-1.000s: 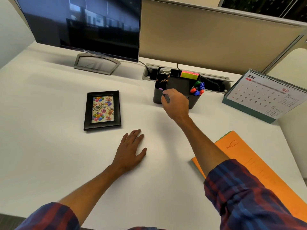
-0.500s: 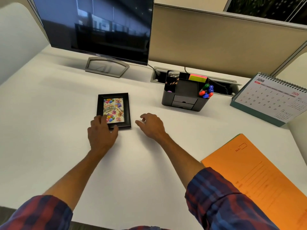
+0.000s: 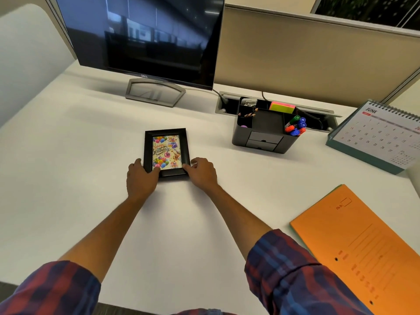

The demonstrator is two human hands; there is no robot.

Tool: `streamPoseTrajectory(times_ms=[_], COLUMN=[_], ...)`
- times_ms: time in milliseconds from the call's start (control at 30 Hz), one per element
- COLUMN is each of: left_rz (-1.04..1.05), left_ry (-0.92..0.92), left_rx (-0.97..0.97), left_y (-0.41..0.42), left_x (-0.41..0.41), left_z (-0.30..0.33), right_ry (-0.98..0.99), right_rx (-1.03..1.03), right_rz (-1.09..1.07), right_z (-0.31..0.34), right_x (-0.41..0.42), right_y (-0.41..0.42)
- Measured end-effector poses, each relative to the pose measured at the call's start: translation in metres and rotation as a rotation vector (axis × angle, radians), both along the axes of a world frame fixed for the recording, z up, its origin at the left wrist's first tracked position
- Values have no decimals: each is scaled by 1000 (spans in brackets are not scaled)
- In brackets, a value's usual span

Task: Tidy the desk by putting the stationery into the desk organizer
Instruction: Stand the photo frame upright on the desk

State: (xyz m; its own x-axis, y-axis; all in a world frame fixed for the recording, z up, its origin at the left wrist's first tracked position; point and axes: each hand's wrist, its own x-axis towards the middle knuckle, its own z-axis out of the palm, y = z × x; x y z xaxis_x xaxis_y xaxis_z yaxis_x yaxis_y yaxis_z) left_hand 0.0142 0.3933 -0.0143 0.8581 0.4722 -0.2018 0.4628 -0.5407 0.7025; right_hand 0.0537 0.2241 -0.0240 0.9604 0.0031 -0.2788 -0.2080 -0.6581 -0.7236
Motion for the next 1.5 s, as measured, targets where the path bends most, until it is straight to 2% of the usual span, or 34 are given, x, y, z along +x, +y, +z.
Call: streamPoseTrajectory(times_ms=[267, 333, 500, 733, 1033, 1500], left_rz=[131, 167, 104, 53, 1, -73], left_ry=[38, 55, 22, -93, -132, -131], left_rx=[-446, -539, -590, -563, -521, -570], left_y=[27, 30, 39, 56, 69, 98], left_x=[16, 18, 21, 34, 42, 73], left_z=[10, 12, 22, 40, 36, 20], right_ry=[270, 286, 239, 110, -76, -156], right_rx=[527, 588, 654, 569, 383, 273], right_rz=[-140, -125, -24, 131, 65, 24], right_z=[7, 11, 21, 35, 12, -5], right_x=[14, 16, 23, 38, 45, 68], right_y=[4, 4, 8, 25, 48, 75])
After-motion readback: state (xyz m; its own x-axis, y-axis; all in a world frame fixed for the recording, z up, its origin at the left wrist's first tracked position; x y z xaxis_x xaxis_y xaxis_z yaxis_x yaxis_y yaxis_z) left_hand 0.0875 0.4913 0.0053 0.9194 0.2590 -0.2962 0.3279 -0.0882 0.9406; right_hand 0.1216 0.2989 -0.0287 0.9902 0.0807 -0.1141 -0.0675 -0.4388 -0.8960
